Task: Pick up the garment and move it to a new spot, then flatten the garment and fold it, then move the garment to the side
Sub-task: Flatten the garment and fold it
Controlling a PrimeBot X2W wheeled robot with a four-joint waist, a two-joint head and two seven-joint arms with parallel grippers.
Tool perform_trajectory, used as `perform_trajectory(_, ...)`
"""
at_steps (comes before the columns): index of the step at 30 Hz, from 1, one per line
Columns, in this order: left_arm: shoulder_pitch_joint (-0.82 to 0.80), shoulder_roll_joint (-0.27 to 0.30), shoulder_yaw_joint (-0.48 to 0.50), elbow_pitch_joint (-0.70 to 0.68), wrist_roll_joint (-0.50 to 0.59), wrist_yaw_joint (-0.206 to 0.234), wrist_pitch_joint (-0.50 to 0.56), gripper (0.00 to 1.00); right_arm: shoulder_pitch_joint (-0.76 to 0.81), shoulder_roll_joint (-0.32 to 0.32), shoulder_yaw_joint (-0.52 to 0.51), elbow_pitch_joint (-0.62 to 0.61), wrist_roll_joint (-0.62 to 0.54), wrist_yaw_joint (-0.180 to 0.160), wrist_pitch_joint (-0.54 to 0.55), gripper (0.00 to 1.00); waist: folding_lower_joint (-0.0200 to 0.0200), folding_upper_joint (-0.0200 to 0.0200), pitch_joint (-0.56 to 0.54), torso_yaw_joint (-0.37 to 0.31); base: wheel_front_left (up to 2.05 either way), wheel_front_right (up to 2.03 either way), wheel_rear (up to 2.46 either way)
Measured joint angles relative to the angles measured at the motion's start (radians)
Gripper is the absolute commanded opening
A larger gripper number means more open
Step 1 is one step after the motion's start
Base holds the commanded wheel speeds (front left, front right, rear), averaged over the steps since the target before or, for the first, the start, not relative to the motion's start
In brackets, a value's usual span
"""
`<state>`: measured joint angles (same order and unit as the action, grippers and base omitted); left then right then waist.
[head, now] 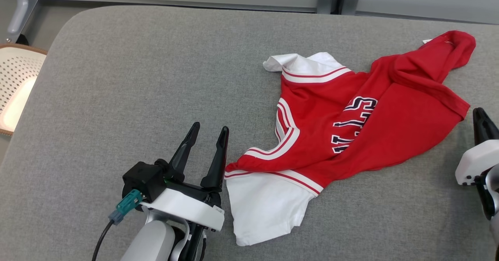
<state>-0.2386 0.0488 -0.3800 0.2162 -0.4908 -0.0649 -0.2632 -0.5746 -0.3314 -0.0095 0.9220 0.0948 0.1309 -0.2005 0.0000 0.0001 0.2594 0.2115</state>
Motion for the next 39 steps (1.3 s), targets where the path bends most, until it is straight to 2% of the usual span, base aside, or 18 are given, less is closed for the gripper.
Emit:
perform_trajectory(6, 0.005, 0.000, 0.002, 0.003, -0.005, 0.000, 0.000, 1.00, -0.004, -0.025, 0.018, 0.001, -0.028, 0.000, -0.010, 0.00, 0.0000, 0.0000, -0.035, -0.018, 0.00, 0.00, 0.00)
perform_trajectory(9, 0.013, 0.000, 0.003, 0.005, -0.012, 0.000, 0.000, 1.00, 0.005, -0.022, 0.014, -0.023, 0.006, 0.000, -0.020, 0.00, 0.0000, 0.0000, -0.059, -0.026, 0.00, 0.00, 0.00)
perform_trajectory(12, 0.030, 0.000, 0.007, 0.002, -0.015, 0.000, 0.000, 1.00, 0.030, 0.008, 0.021, -0.102, 0.089, 0.000, -0.040, 0.00, 0.0000, 0.0000, -0.084, -0.033, 0.00, 0.00, 0.00)
perform_trajectory(15, 0.044, 0.000, 0.016, 0.002, -0.015, 0.000, 0.000, 1.00, 0.110, 0.024, 0.034, -0.243, 0.166, 0.000, -0.056, 0.00, 0.0000, 0.0000, -0.112, -0.043, 0.00, 0.00, 0.00)
perform_trajectory(16, 0.058, 0.000, 0.027, 0.002, -0.021, 0.000, 0.000, 1.00, 0.196, 0.065, 0.011, -0.347, 0.216, 0.000, -0.058, 0.06, 0.0000, 0.0000, -0.129, -0.051, 0.00, 0.00, 0.00)
perform_trajectory(17, 0.062, 0.000, 0.029, 0.002, -0.021, 0.000, 0.000, 1.00, 0.227, 0.082, 0.003, -0.381, 0.222, 0.000, -0.059, 0.74, 0.0000, 0.0000, -0.132, -0.054, 0.00, 0.00, 0.00)
perform_trajectory(18, 0.067, 0.000, 0.033, 0.001, -0.021, 0.000, 0.000, 1.00, 0.257, 0.100, 0.000, -0.411, 0.228, 0.000, -0.059, 1.00, 0.0000, 0.0000, -0.134, -0.058, 0.00, 0.00, 0.00)
perform_trajectory(19, 0.073, 0.000, 0.039, 0.002, -0.020, 0.000, 0.000, 1.00, 0.313, 0.135, 0.000, -0.462, 0.229, 0.000, -0.059, 1.00, 0.0000, 0.0000, -0.137, -0.068, 0.00, 0.00, 0.00)
perform_trajectory(21, 0.073, 0.000, 0.042, 0.004, -0.016, 0.000, 0.000, 1.00, 0.346, 0.157, 0.000, -0.497, 0.221, 0.000, -0.060, 1.00, 0.0000, 0.0000, -0.135, -0.082, 0.00, 0.00, 0.00)
perform_trajectory(26, 0.027, 0.000, 0.045, 0.048, 0.016, -0.007, 0.000, 1.00, 0.351, 0.191, -0.018, -0.549, 0.204, 0.000, -0.061, 1.00, 0.0000, 0.0000, -0.120, -0.126, 0.00, 0.00, 0.00)
perform_trajectory(31, -0.089, 0.000, 0.035, 0.163, 0.051, -0.013, 0.000, 1.00, 0.335, 0.209, -0.025, -0.572, 0.195, 0.000, -0.060, 1.00, 0.0000, 0.0000, -0.095, -0.170, 0.00, 0.00, 0.00)
perform_trajectory(34, -0.213, 0.001, 0.027, 0.280, 0.053, -0.021, 0.062, 1.00, 0.320, 0.221, -0.022, -0.577, 0.193, 0.000, -0.059, 1.00, 0.0000, 0.0000, -0.069, -0.207, 0.00, 0.00, 0.00)
perform_trajectory(39, -0.398, 0.009, 0.022, 0.463, 0.022, -0.031, 0.257, 1.00, 0.298, 0.243, -0.016, -0.573, 0.193, 0.000, -0.059, 1.00, 0.0000, 0.0000, -0.018, -0.276, 0.00, 0.00, 0.00)
